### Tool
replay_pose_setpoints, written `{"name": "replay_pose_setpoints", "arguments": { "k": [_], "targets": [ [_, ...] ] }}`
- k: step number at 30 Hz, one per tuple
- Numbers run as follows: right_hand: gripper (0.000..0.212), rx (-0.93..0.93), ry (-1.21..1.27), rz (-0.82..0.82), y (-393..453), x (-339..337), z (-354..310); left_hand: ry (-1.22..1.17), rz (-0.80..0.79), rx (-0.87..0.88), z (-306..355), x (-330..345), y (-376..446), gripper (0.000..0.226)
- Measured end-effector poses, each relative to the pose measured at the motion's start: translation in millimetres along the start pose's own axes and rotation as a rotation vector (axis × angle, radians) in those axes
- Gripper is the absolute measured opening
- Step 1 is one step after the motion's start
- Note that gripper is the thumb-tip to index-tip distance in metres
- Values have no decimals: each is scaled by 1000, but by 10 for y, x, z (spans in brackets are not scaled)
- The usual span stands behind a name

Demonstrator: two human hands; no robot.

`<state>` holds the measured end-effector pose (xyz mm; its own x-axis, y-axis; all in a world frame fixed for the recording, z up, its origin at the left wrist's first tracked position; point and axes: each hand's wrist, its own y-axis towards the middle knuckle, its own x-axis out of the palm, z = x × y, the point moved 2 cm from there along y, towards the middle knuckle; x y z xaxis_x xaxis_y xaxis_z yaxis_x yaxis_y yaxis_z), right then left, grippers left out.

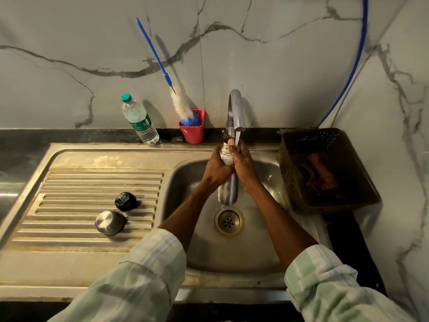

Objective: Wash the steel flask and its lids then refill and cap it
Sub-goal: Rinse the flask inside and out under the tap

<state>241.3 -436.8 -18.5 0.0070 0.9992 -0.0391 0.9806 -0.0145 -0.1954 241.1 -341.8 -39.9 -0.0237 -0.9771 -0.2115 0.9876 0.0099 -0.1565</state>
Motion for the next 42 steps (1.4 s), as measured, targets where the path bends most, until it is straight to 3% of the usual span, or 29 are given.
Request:
{"name": "replay_pose_setpoints", "arguments": {
  "k": [5, 8, 11, 15, 17, 20, 22, 25, 29, 32, 35, 40, 42],
  "targets": [
    [57, 191, 256, -3, -67, -7, 78, -201, -16, -21, 49, -4, -46, 56],
    [67, 157, 243, 14, -95, 48, -56, -277, 14, -109, 54, 40, -70, 48],
    [62, 132, 294, 2, -115, 11, -49, -264, 65, -118, 97, 29, -40, 43],
    [64, 317, -83, 38, -138, -169, 323, -488, 209, -187, 171, -25, -29, 50],
    [67, 409, -124, 75, -159, -271, 530, -659, 276, -234, 153, -101, 11, 51],
    [68, 510, 195, 199, -168, -311, 623, -958, 299, -325, 34, -184, 49, 63],
    [56, 444, 276, 253, -163, -237, 483, -1066, 365, -436, -68, -187, 28, 74],
    [50, 114, 85, 348, -175, -113, 250, -1067, 502, -556, -224, -158, -31, 82],
    [55, -158, -116, 254, -267, -7, 184, -1037, 513, -591, -314, -183, -78, 61],
    [57, -226, -140, 290, -252, -37, 155, -865, 525, -581, -363, -271, -112, 53],
    [67, -290, -158, 344, -256, -84, 111, -696, 468, -652, -406, -359, -148, 20],
    [73, -268, -154, 452, -195, -49, 59, -383, 309, -844, -512, -278, -198, 18],
    [72, -255, -215, 434, -163, -13, 97, -359, 192, -879, -442, -160, -279, 31]
  ]
}}
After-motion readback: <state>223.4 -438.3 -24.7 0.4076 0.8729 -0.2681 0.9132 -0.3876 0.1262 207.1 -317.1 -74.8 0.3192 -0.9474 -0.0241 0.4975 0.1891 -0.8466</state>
